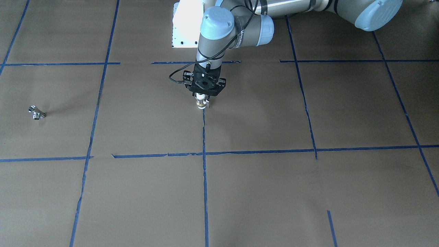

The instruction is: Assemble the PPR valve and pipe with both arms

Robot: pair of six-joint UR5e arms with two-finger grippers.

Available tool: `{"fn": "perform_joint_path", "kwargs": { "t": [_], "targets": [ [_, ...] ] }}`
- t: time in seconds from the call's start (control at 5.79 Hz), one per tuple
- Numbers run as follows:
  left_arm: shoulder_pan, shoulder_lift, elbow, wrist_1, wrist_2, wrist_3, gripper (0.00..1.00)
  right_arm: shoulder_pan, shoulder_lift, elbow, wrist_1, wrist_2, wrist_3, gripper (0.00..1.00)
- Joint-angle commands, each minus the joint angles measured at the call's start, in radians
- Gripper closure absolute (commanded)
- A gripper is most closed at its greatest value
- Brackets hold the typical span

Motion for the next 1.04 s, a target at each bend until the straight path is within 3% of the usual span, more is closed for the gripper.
{"fn": "perform_joint_path", "kwargs": {
  "t": [0.0,0.35,0.69,0.86],
  "targets": [
    [0.001,0.002,-0.001,0.001,0.0,0.002,0.24,-0.005,0.002,0.001,0.0,0.003,0.002,0.0],
    [-0.012,0.002,-0.067,0.015,0.002,-0.004,0.19,-0.062,0.011,0.004,0.015,0.058,0.076,0.0],
    [-0.065,0.11,-0.238,0.019,-0.003,0.001,0.18,-0.268,0.011,-0.006,0.338,0.009,0.479,0.0],
    [-0.07,0.17,-0.297,0.019,-0.003,0.004,0.19,-0.354,0.014,-0.007,0.457,-0.067,0.675,0.0]
  ]
}}
